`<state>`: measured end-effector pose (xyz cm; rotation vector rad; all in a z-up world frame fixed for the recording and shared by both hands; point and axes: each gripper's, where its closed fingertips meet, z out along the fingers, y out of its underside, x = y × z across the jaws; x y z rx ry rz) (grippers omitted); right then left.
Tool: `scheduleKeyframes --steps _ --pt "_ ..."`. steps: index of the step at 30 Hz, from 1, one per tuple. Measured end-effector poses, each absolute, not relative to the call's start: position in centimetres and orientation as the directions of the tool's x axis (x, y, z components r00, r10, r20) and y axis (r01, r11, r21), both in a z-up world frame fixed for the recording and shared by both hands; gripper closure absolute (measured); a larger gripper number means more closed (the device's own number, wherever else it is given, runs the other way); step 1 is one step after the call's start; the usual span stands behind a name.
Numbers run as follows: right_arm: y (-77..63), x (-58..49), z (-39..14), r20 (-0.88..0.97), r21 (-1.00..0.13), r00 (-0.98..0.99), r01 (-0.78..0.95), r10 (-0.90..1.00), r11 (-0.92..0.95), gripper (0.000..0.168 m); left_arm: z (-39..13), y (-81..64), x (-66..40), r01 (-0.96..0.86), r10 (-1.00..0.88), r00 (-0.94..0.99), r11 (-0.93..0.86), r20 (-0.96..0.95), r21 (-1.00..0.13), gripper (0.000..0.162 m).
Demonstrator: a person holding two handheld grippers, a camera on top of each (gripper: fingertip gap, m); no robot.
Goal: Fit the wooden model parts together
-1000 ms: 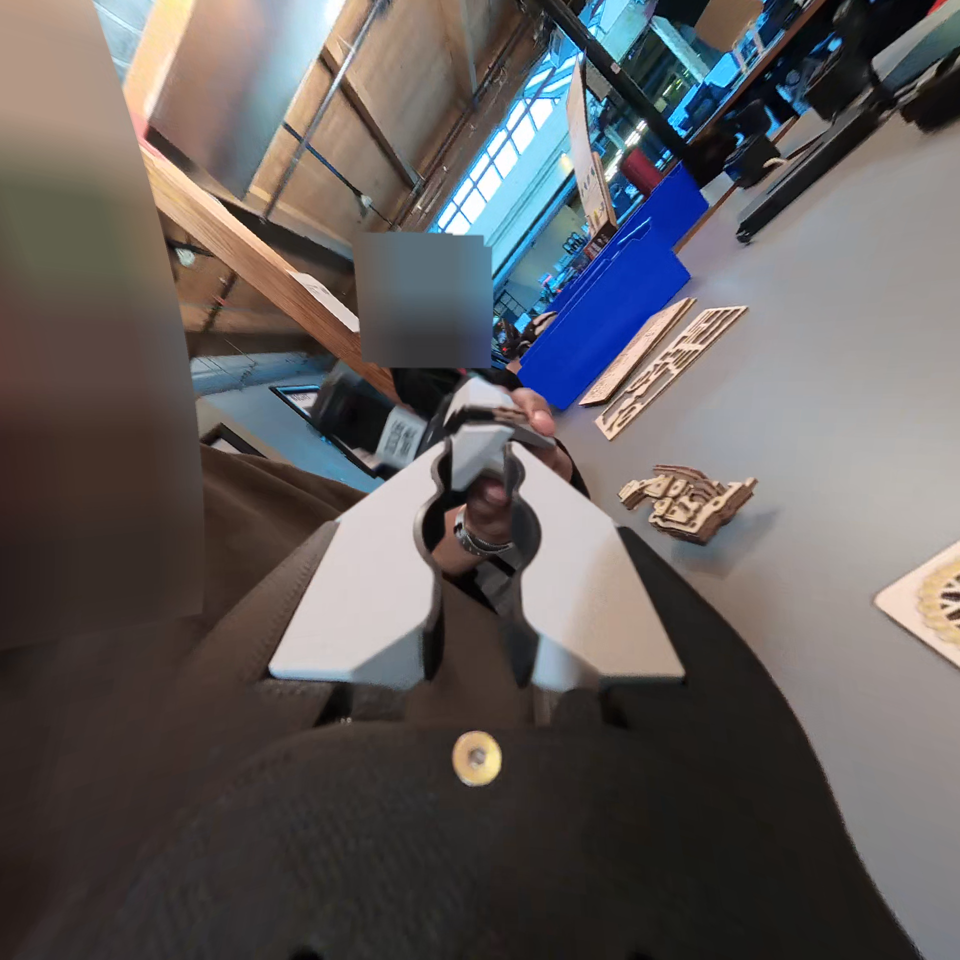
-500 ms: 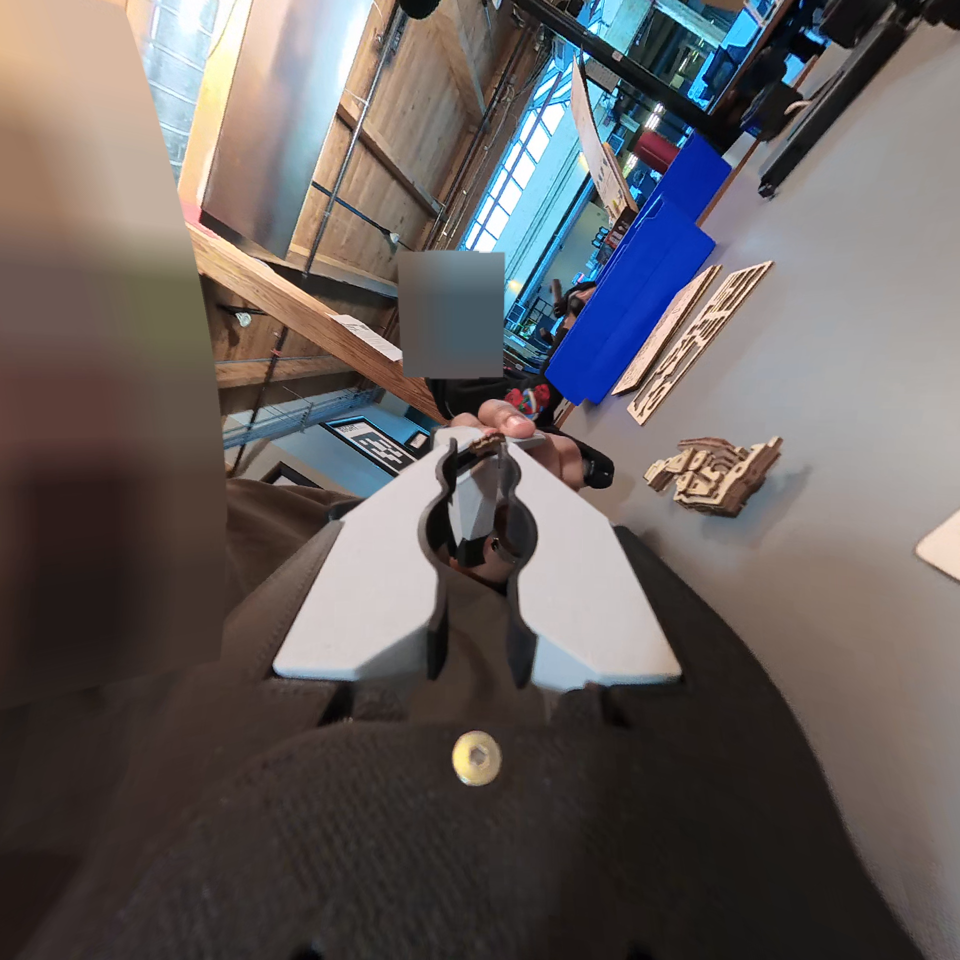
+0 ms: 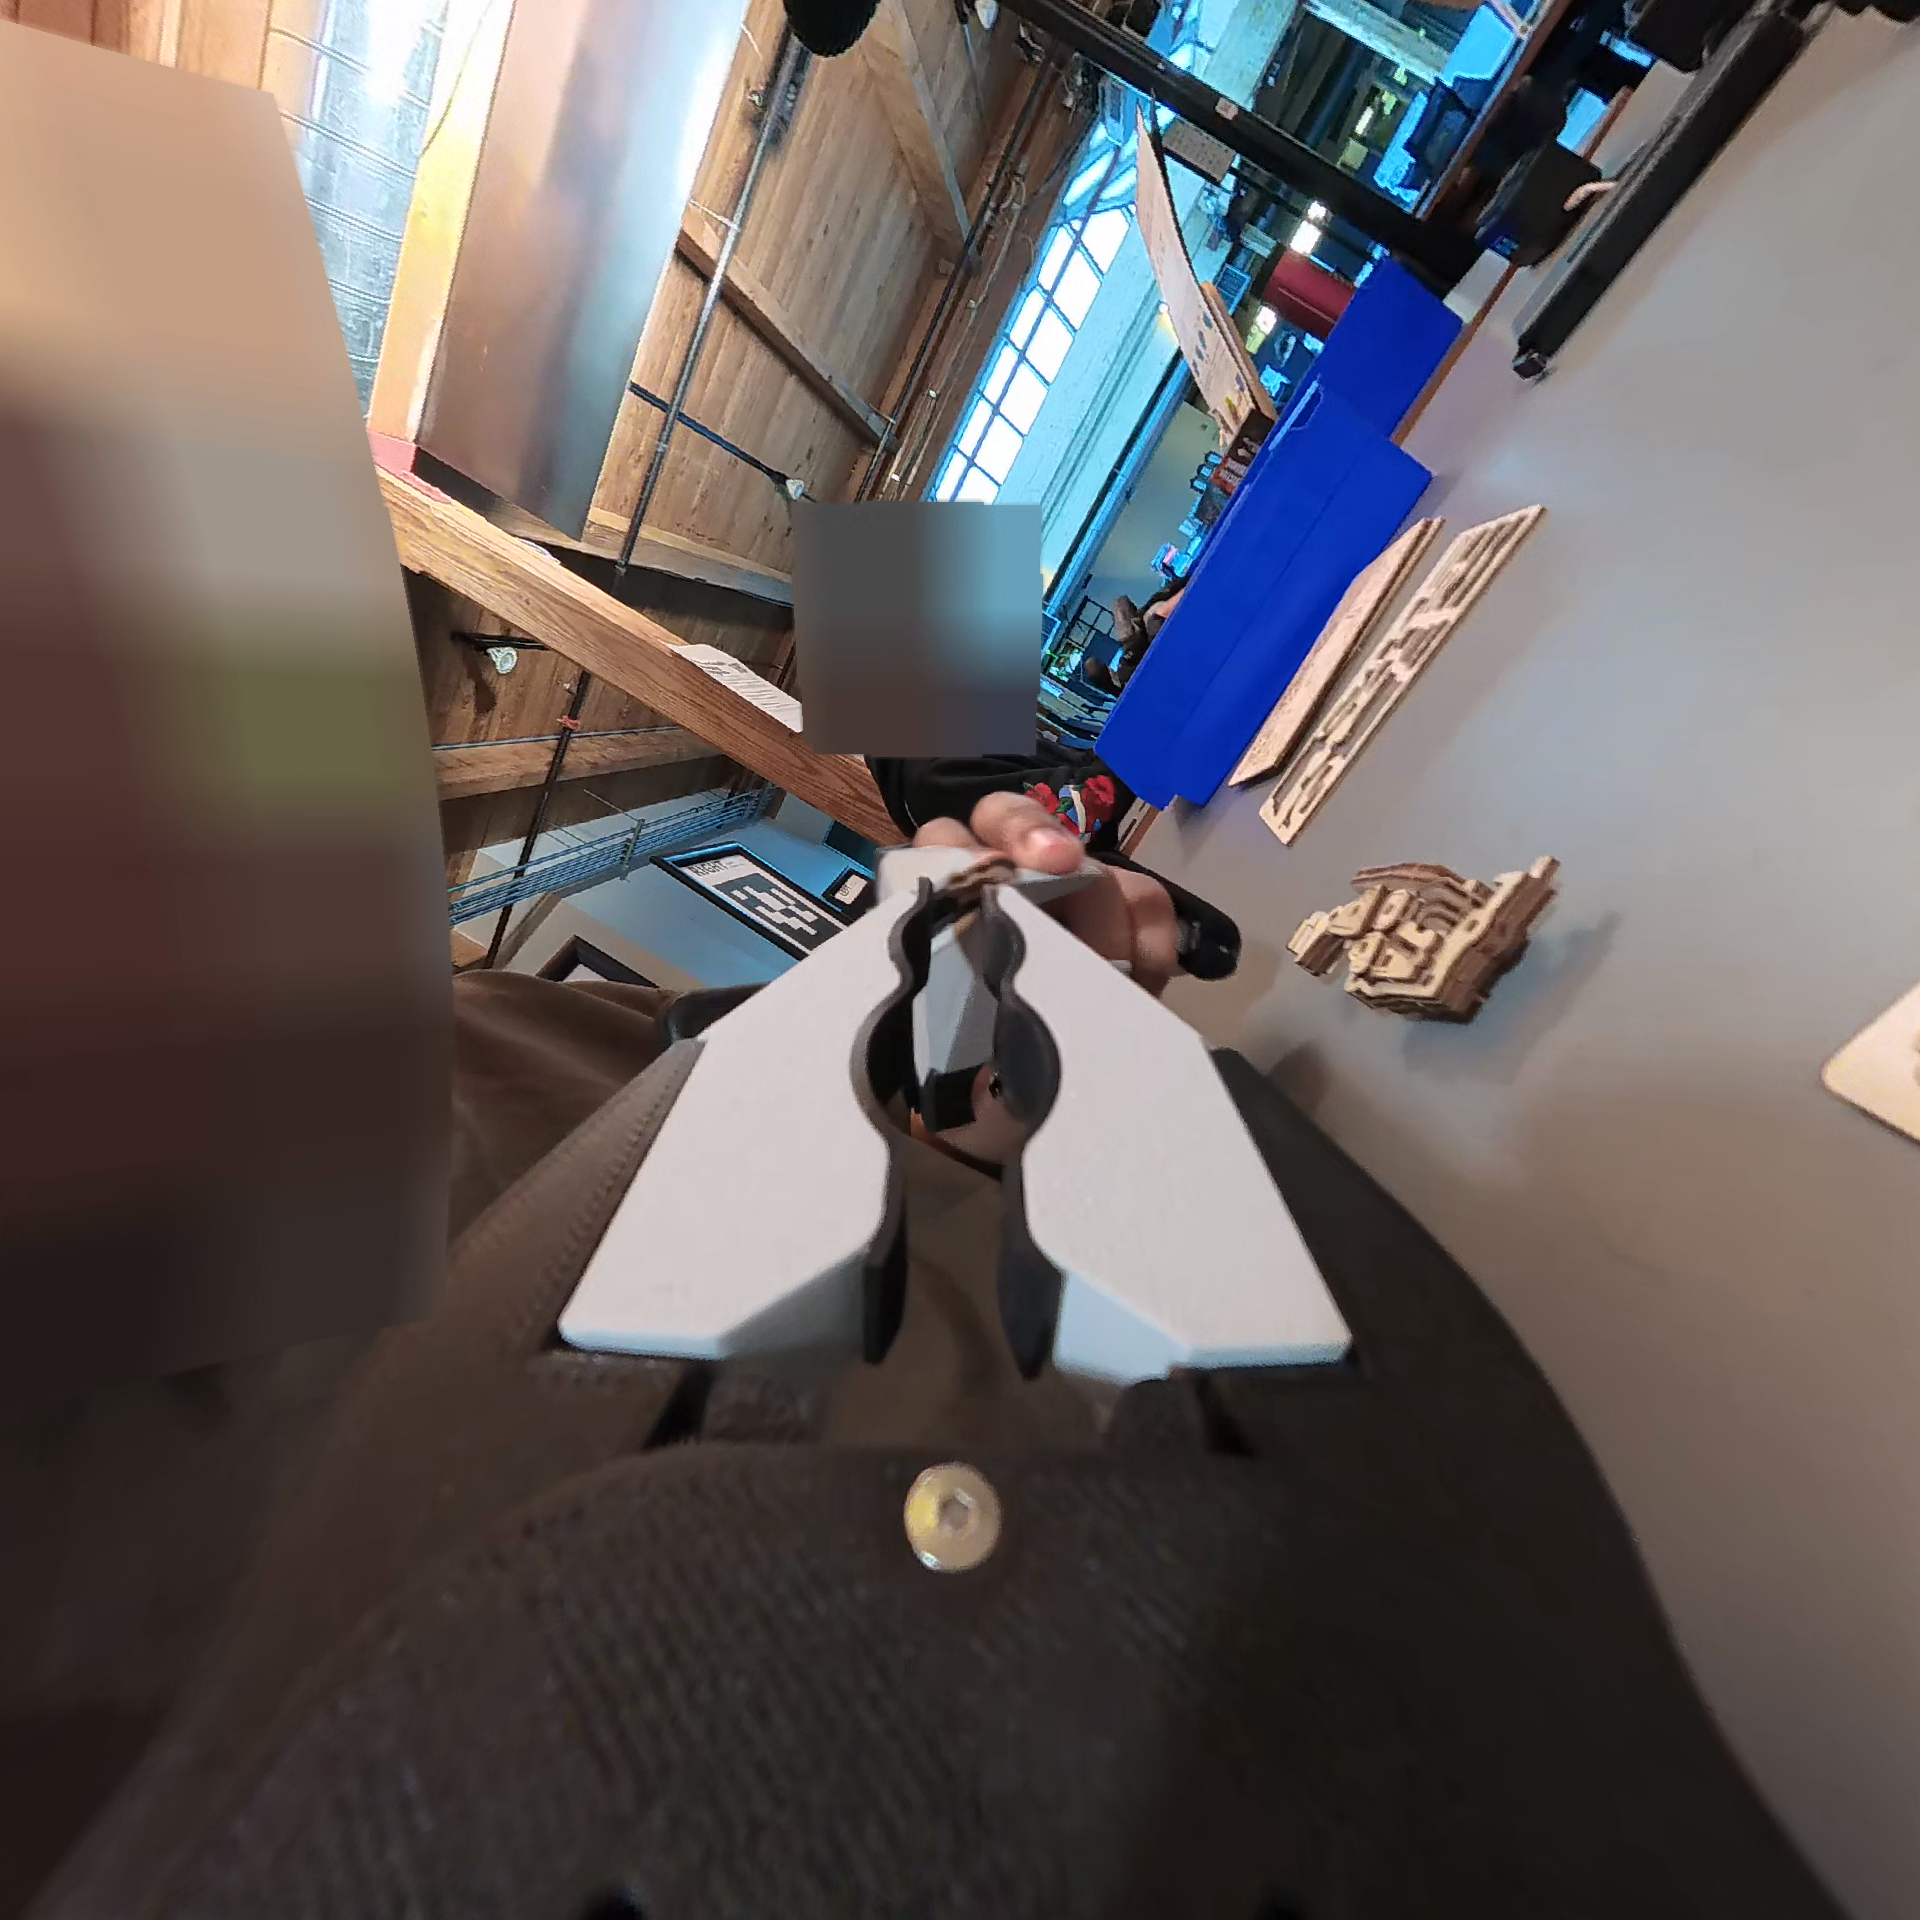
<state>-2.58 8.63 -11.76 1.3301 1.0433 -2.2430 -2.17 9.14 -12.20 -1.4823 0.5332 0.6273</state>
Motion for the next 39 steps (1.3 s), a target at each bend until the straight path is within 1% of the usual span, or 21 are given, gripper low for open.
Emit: scheduleKeyframes --steps 3,4,7,11,13,17,20,25,28,30,33,34,36,39 --pt "8.7 -2.6 -11.4 -0.852 -0.426 -0.517 0.594 0.082 -0.682 0.157 -12.5 9.2 -2.7 -0.621 0.041 0.782 -0.031 -0.622 -0.783 0.160" --pt "8.6 -2.6 -11.2 -0.848 -0.428 -0.525 0.593 0.075 -0.683 0.160 -12.6 9.3 -3.0 -0.593 0.039 0.803 -0.040 -0.594 -0.804 0.160" --pt "8.3 -2.5 -11.0 -0.837 -0.452 -0.540 0.586 0.091 -0.672 0.161 -12.3 9.2 -4.2 -0.491 0.054 0.868 -0.046 -0.493 -0.870 0.161" --pt "7.2 -2.5 -11.3 -0.794 -0.571 -0.565 0.570 0.222 -0.590 0.162 -11.6 8.9 -5.9 -0.284 0.068 0.956 -0.017 -0.285 -0.959 0.161" --pt "6.5 -2.4 -11.7 -0.755 -0.641 -0.579 0.557 0.307 -0.527 0.162 -11.3 8.7 -6.6 -0.180 0.061 0.982 0.000 -0.179 -0.984 0.161" --pt "5.4 -2.4 -12.7 -0.645 -0.764 -0.604 0.519 0.468 -0.383 0.161 -10.7 8.4 -7.4 -0.023 0.039 0.999 0.043 -0.021 -0.999 0.161" --pt "4.9 -2.4 -13.5 -0.555 -0.825 -0.617 0.492 0.557 -0.277 0.161 -10.6 8.3 -7.8 0.112 0.005 0.994 0.061 0.112 -0.992 0.161" --pt "4.9 -2.7 -14.2 -0.423 -0.885 -0.620 0.439 0.661 -0.153 0.159 -11.2 8.4 -8.3 0.349 -0.085 0.935 0.038 0.345 -0.936 0.161" --pt "6.0 -3.1 -14.3 -0.323 -0.916 -0.599 0.391 0.733 -0.084 0.156 -13.0 8.8 -7.4 0.489 -0.167 0.851 -0.094 0.498 -0.867 0.161" --pt "7.2 -3.5 -14.6 -0.210 -0.937 -0.563 0.348 0.800 -0.002 0.155 -14.0 9.0 -6.3 0.597 -0.238 0.739 -0.203 0.630 -0.776 0.161" --pt "9.1 -4.0 -14.8 -0.019 -0.945 -0.494 0.293 0.869 0.146 0.153 -14.6 9.0 -5.4 0.730 -0.294 0.534 -0.311 0.793 -0.608 0.161" --pt "9.4 -4.0 -14.9 0.035 -0.939 -0.487 0.282 0.872 0.196 0.153 -14.8 9.0 -5.1 0.751 -0.300 0.483 -0.341 0.823 -0.565 0.162" --pt "9.6 -3.9 -15.4 0.135 -0.916 -0.482 0.272 0.866 0.294 0.152 -15.0 8.9 -4.7 0.762 -0.307 0.429 -0.381 0.849 -0.523 0.161" --pt "9.6 -3.9 -16.1 0.269 -0.866 -0.472 0.263 0.840 0.426 0.152 -15.2 8.9 -4.3 0.744 -0.302 0.436 -0.408 0.848 -0.528 0.161"
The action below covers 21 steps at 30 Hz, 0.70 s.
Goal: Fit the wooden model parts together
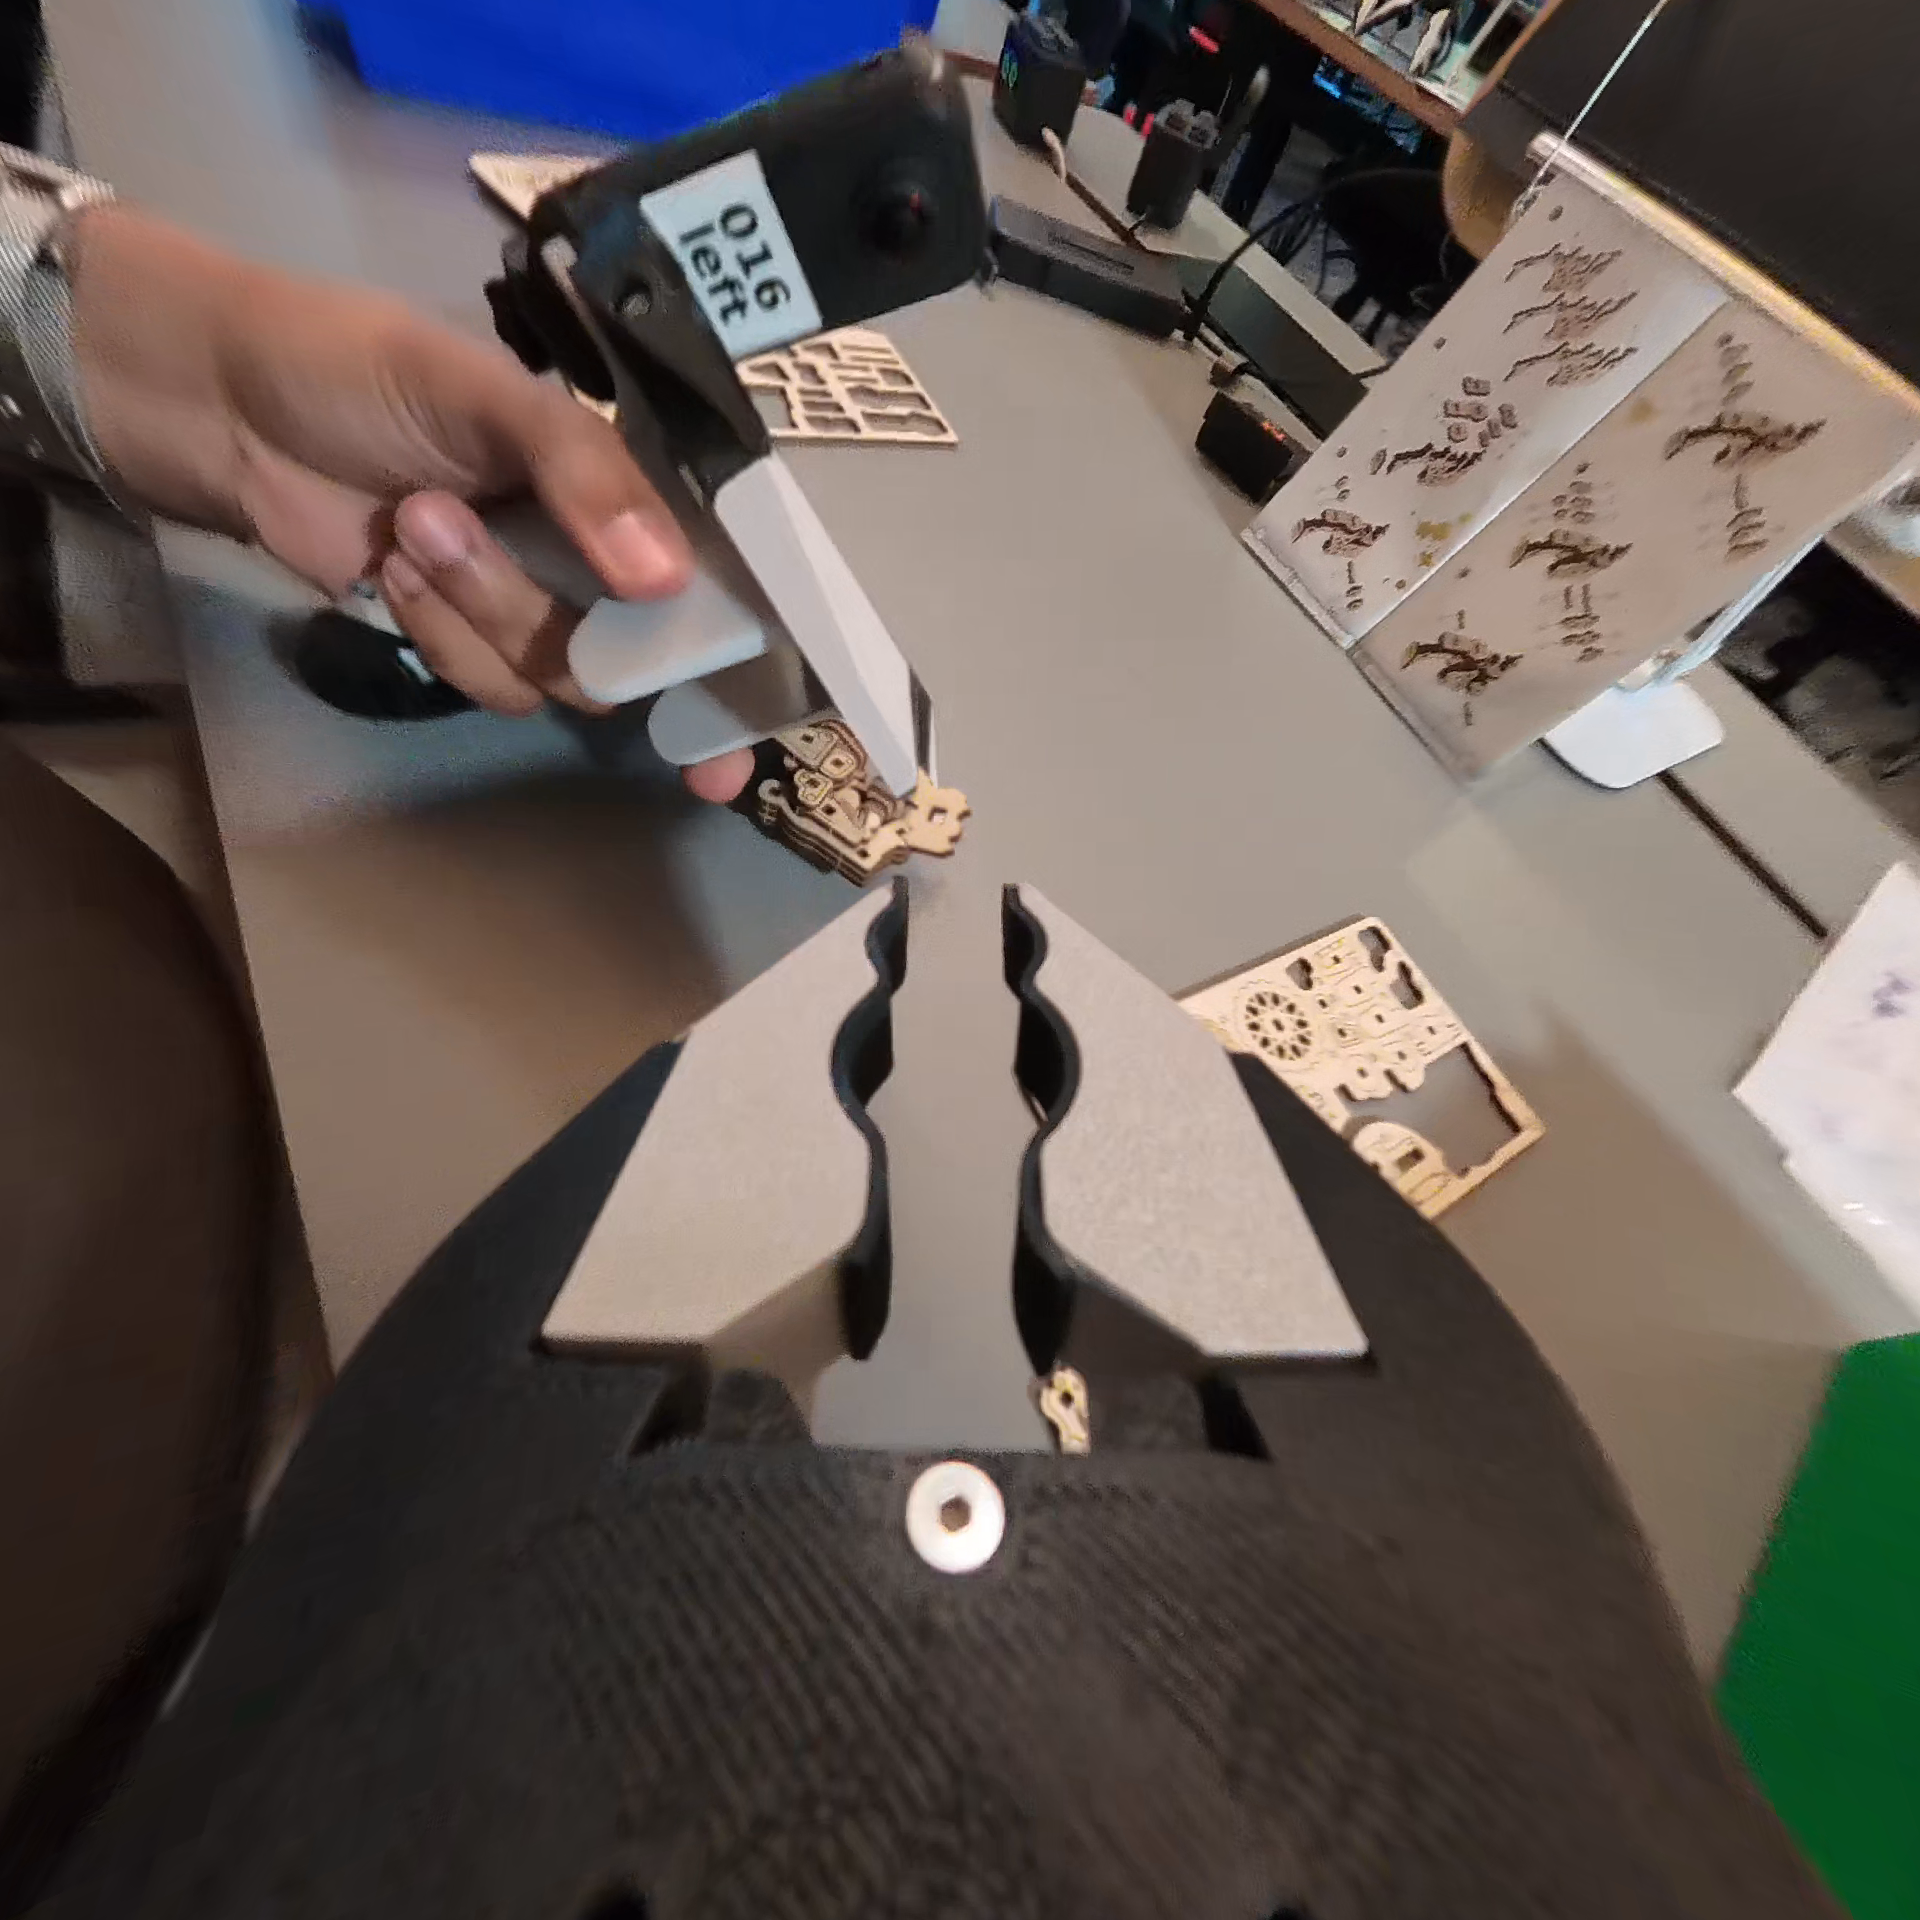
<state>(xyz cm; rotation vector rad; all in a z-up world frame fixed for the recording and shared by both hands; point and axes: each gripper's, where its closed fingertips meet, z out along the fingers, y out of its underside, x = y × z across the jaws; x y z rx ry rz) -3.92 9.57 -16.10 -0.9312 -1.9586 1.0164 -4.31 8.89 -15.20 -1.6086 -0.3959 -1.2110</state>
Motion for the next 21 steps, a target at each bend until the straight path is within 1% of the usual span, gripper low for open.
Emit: scheduleKeyframes --steps 2,6,10,13,15,21 --pt "9.3 -3.8 -16.0 0.332 -0.843 -0.471 0.241 0.818 0.481 0.152 -15.2 8.8 -4.2 0.731 -0.305 0.450 -0.413 0.839 -0.543 0.161" --pt "8.8 -3.6 -15.7 0.406 -0.817 -0.462 0.202 0.788 0.540 0.152 -15.1 8.8 -4.3 0.738 -0.310 0.438 -0.412 0.844 -0.534 0.161" --pt "8.7 -3.7 -16.1 0.409 -0.809 -0.465 0.214 0.785 0.548 0.152 -15.0 8.8 -3.7 0.726 -0.324 0.434 -0.426 0.841 -0.539 0.161" --pt "8.8 -3.8 -15.7 0.400 -0.821 -0.461 0.204 0.792 0.533 0.157 -15.0 8.8 -3.4 0.722 -0.331 0.430 -0.433 0.840 -0.540 0.161" --pt "8.9 -3.7 -15.7 0.399 -0.822 -0.460 0.205 0.794 0.532 0.158 -15.0 8.8 -3.4 0.718 -0.333 0.434 -0.434 0.837 -0.544 0.161" --pt "9.2 -3.8 -15.5 0.405 -0.821 -0.449 0.205 0.797 0.533 0.158 -14.8 8.9 -3.4 0.700 -0.340 0.480 -0.408 0.809 -0.586 0.160"
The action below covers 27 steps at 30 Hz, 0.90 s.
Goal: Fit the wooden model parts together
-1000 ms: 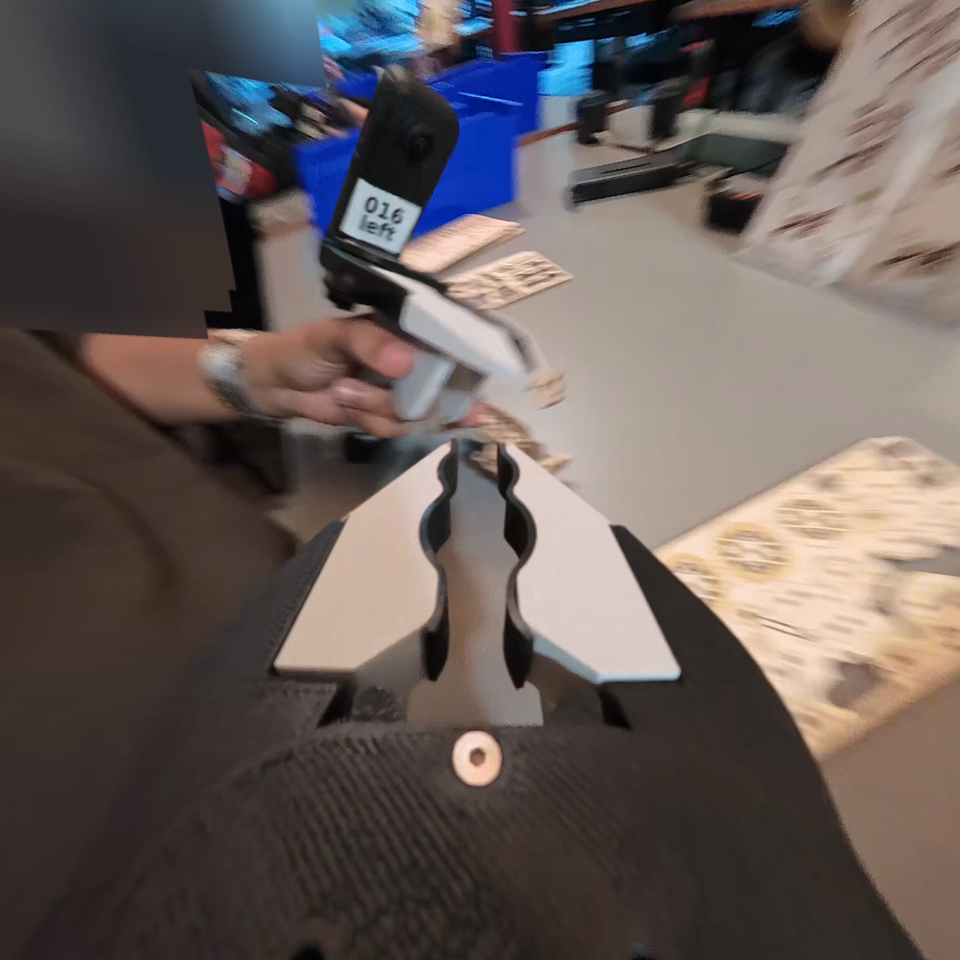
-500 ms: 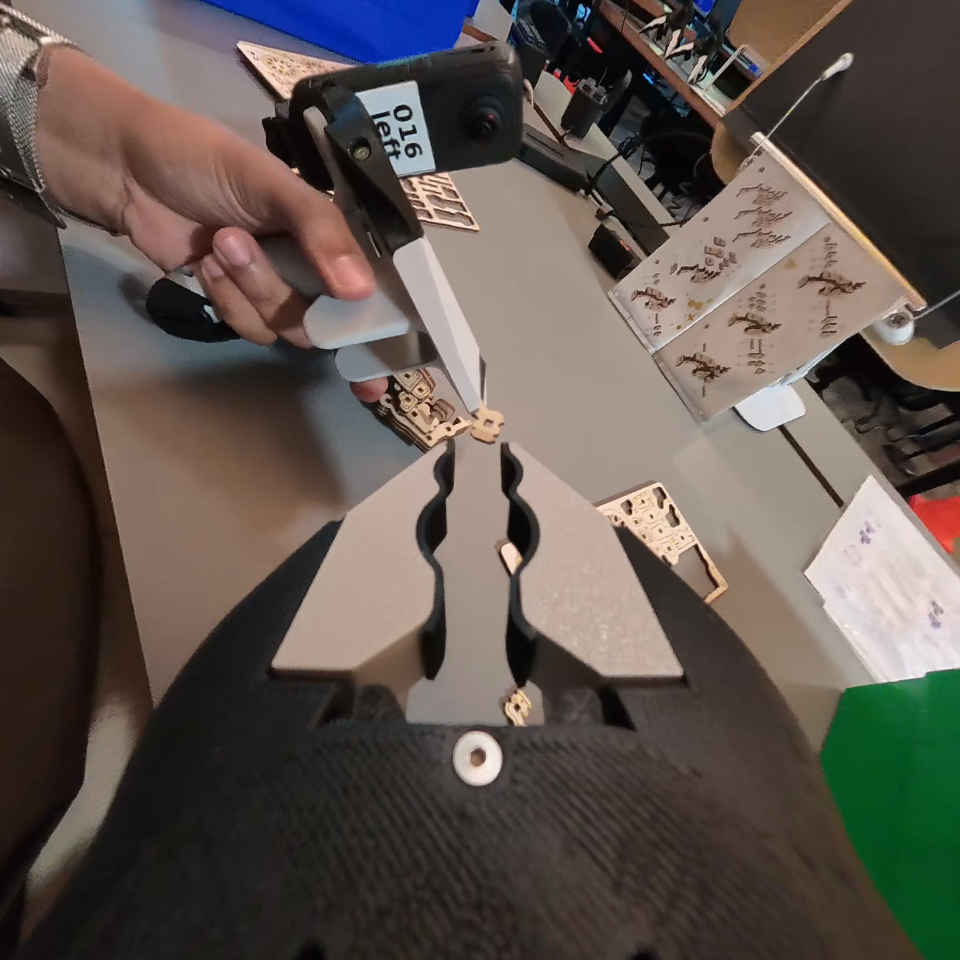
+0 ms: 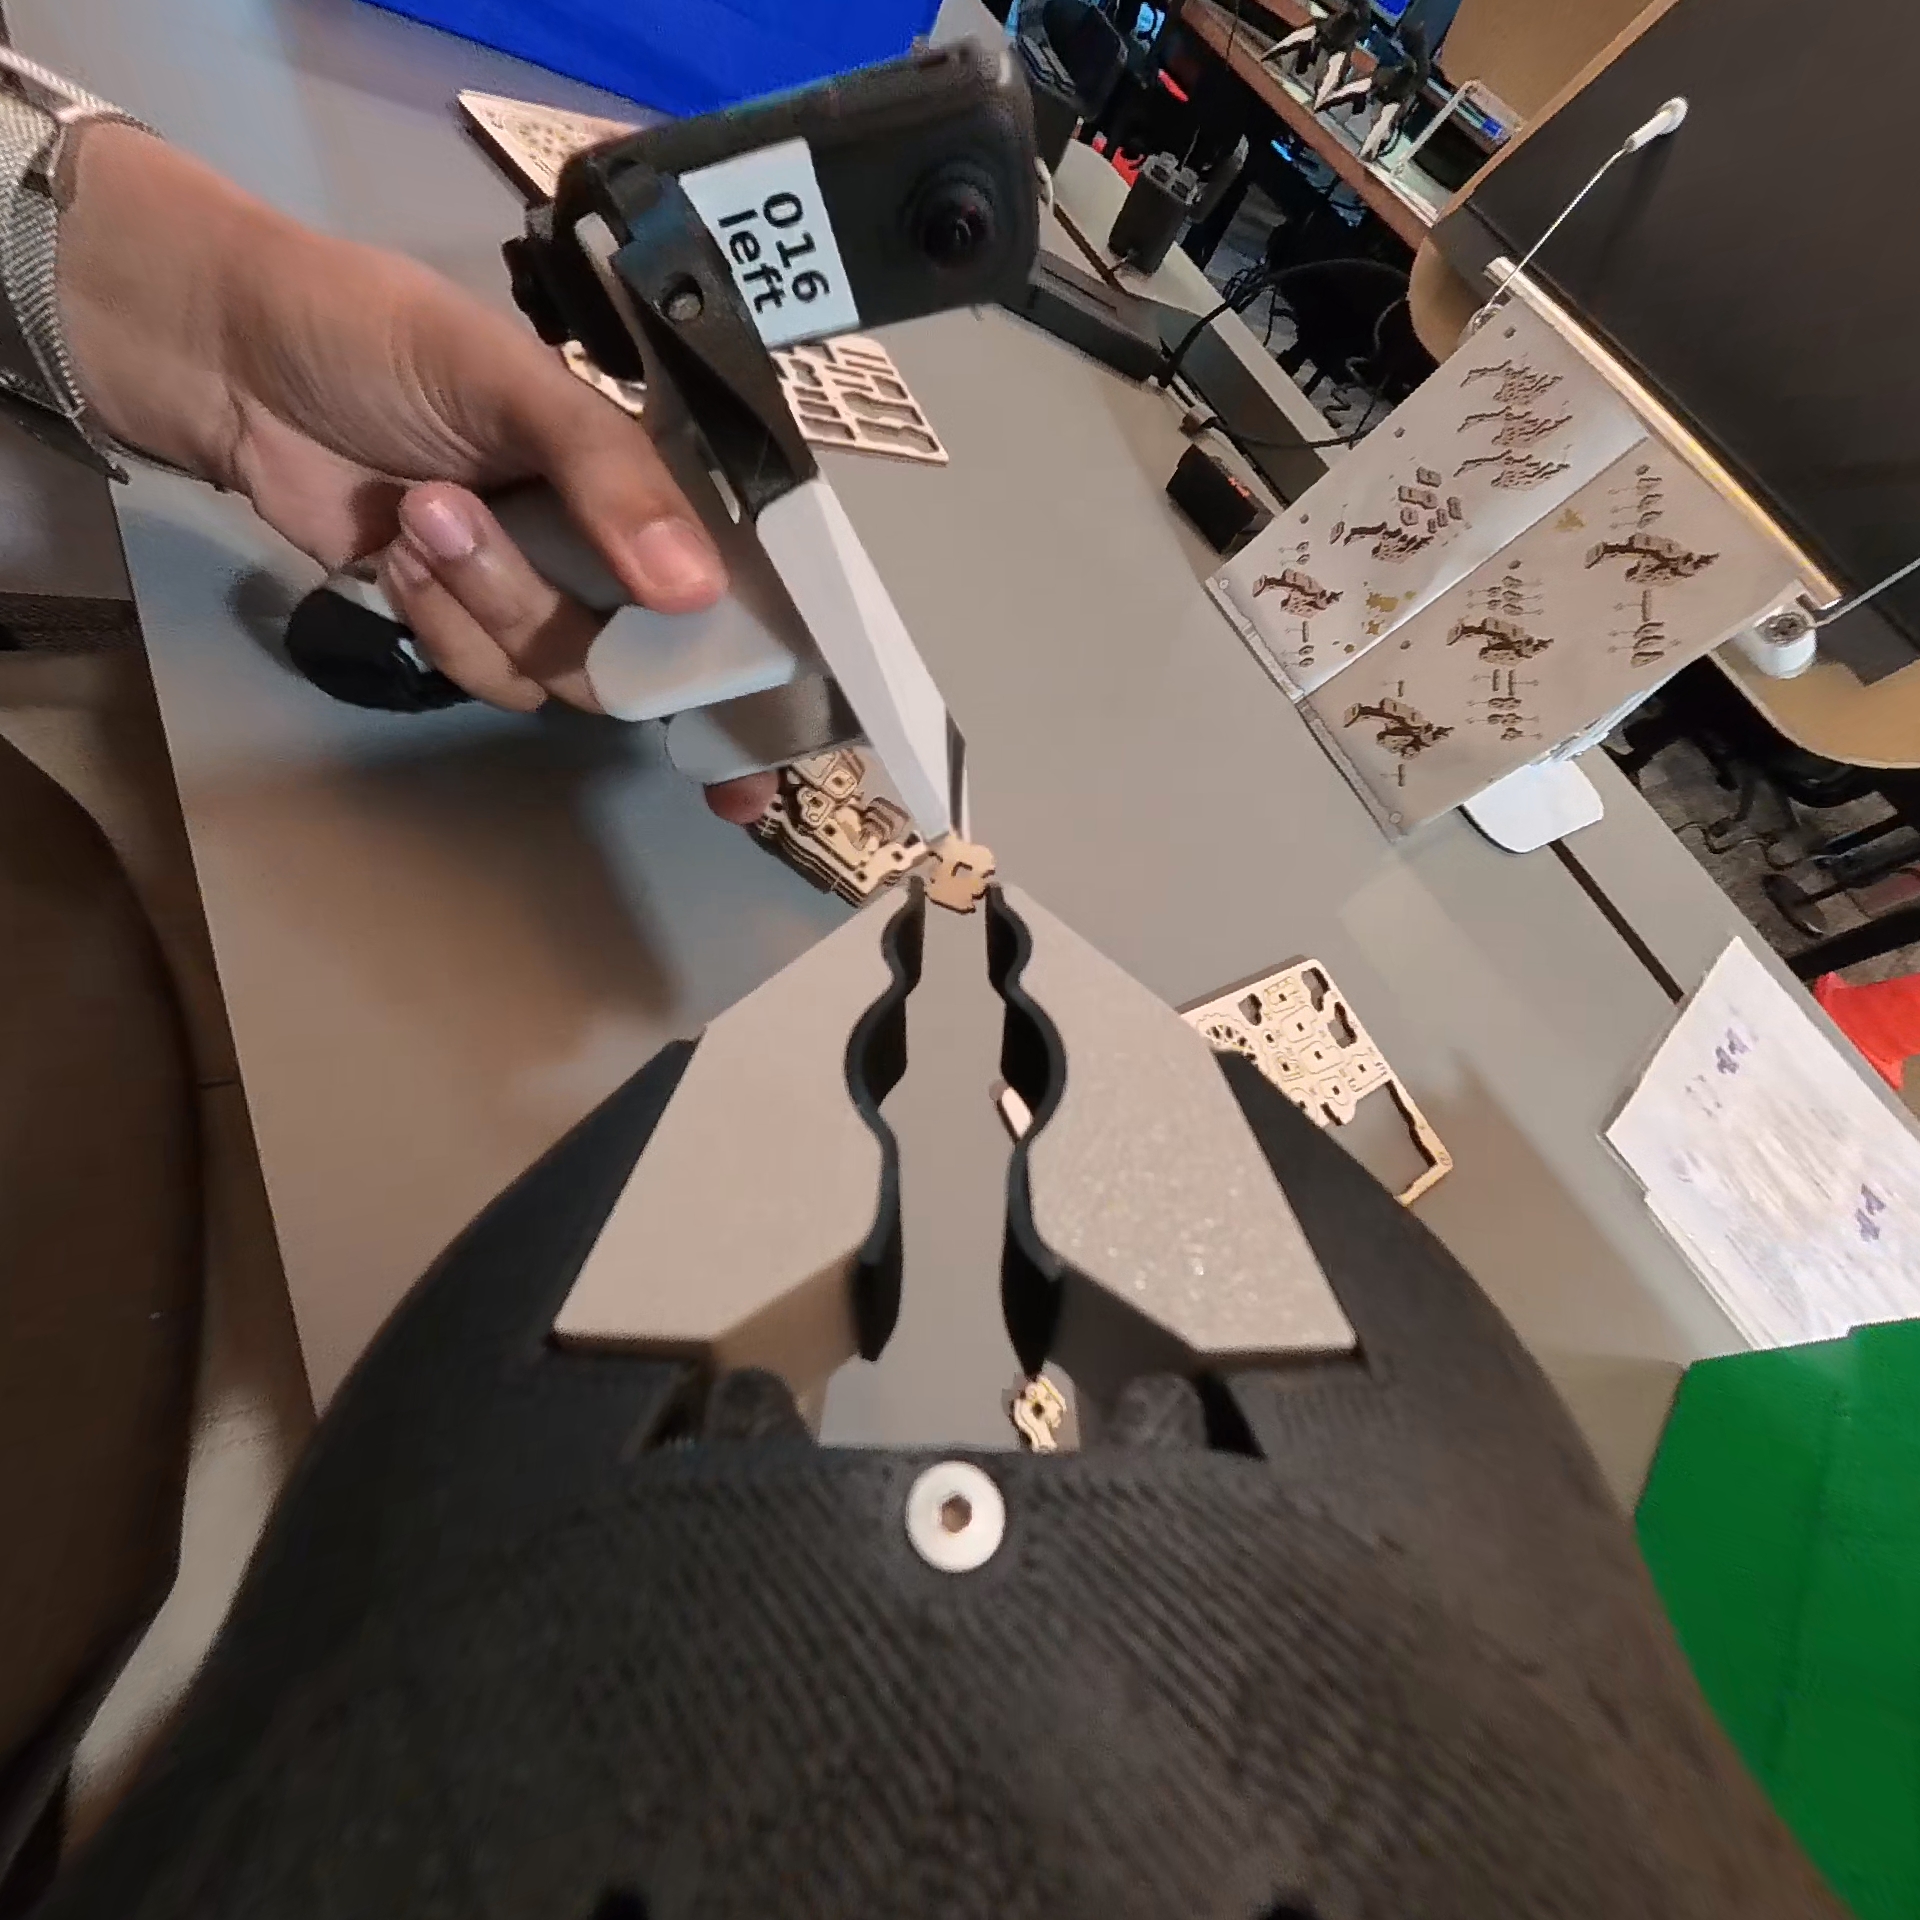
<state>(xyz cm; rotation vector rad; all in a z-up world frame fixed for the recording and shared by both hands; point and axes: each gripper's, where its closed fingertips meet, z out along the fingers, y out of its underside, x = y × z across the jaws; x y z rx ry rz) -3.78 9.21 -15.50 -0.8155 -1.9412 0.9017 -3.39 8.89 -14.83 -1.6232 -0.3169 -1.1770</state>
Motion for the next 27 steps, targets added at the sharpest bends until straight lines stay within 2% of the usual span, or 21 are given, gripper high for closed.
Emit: scheduleKeyframes --steps 4,11,14,20,23,27 --pt "9.5 -3.9 -15.4 0.354 -0.847 -0.442 0.223 0.825 0.483 0.158 -14.2 8.9 -4.0 0.700 -0.343 0.521 -0.353 0.782 -0.621 0.146" --pt "13.1 -4.1 -13.9 0.266 -0.904 -0.350 0.232 0.898 0.358 0.158 -12.8 8.7 -5.5 0.715 -0.353 0.560 -0.251 0.750 -0.652 0.146" --pt "15.6 -3.8 -12.2 0.209 -0.947 -0.277 0.182 0.938 0.265 0.158 -13.0 8.7 -6.2 0.645 -0.296 0.674 -0.208 0.676 -0.735 0.143" --pt "18.8 -3.0 -9.7 -0.042 -0.997 -0.233 0.077 0.972 -0.025 0.158 -13.3 8.9 -6.3 0.443 -0.206 0.857 -0.178 0.473 -0.879 0.140" --pt "18.7 -3.2 -10.3 -0.088 -0.993 -0.253 0.102 0.964 -0.064 0.158 -14.0 8.9 -7.2 0.392 -0.117 0.900 -0.207 0.420 -0.896 0.135" --pt "17.4 -3.3 -10.8 -0.054 -0.992 -0.284 0.121 0.957 -0.020 0.158 -15.1 8.3 -7.9 0.295 -0.053 0.945 -0.299 0.324 -0.908 0.122"
